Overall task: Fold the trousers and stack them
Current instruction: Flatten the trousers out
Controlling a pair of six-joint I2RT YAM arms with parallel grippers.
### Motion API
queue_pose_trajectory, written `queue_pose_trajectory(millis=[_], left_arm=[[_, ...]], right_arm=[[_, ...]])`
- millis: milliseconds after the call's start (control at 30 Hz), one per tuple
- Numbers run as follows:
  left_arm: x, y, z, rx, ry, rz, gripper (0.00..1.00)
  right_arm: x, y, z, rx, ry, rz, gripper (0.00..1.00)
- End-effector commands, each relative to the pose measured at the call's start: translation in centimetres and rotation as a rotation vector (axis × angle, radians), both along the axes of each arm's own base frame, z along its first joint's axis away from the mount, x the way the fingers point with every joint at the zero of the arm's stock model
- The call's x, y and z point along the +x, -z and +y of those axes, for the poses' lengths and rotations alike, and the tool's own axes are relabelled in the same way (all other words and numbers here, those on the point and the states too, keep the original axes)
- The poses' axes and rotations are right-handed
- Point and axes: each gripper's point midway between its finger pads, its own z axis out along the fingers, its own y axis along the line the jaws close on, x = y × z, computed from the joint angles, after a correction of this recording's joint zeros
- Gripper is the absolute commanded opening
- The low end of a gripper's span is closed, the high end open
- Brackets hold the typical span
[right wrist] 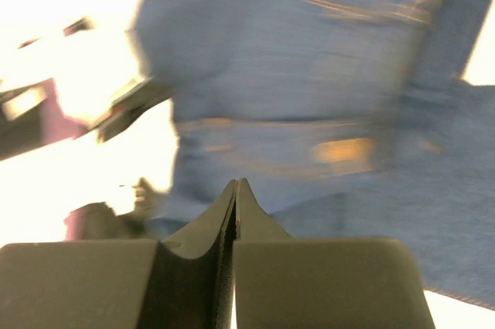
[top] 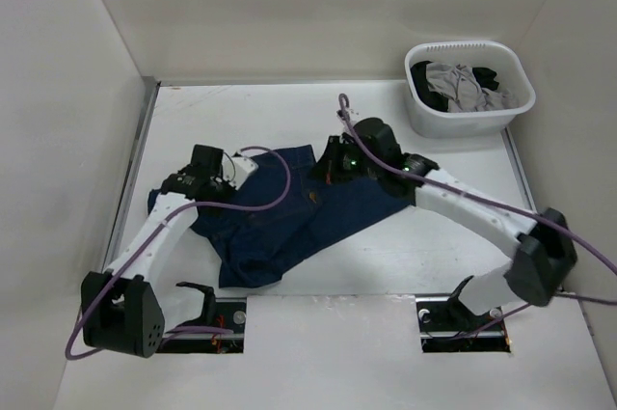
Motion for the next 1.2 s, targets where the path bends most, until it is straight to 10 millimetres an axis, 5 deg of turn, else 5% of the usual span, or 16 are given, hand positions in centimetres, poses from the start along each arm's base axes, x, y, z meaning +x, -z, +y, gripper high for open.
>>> queue_pose_trajectory(millis=[0, 133, 200, 267, 400, 533, 733, 1033, 1167], left_arm=[[4.6, -6.8, 0.8, -0.002, -0.019, -0.264, 0.00], [5.9, -10.1, 1.0, -0.006, -0.014, -0.337, 0.00], [6.1, -10.0, 0.5, -0.007, 0.010, -0.329, 0.03], [5.8, -8.7, -0.1, -0.006, 0.037, -0.294, 0.10], [4.9, -6.9, -1.3, -0.013, 0.057, -0.241, 0.43], [3.4, -6.4, -1.2, -0.032, 0.036, -0.222, 0.62], [0.0, -3.8, -2.3, -0.101, 0.036, -0.087, 0.65], [-2.3, -1.0, -5.8, -0.279, 0.006, 0.087, 0.63], [-1.8, -0.7, -6.3, -0.299, 0.006, 0.077, 0.62]], right_arm=[[-3.4, -7.3, -0.3, 0.083, -0.043, -0.118, 0.00], [-6.9, -14.6, -1.7, 0.118, -0.031, -0.209, 0.00], [-7.9, -15.6, -2.4, 0.100, -0.024, -0.232, 0.03], [-7.7, -12.3, -2.8, 0.042, -0.018, -0.179, 0.33], [-4.2, -1.5, -3.9, -0.140, 0.027, -0.026, 1.00], [-0.8, 5.4, -2.3, -0.233, 0.017, 0.029, 1.00], [3.6, 10.9, -1.1, -0.290, 0.048, 0.068, 1.00], [3.0, 14.5, 1.7, -0.231, -0.043, 0.157, 0.98], [2.4, 14.9, 3.2, -0.179, -0.071, 0.182, 0.67]])
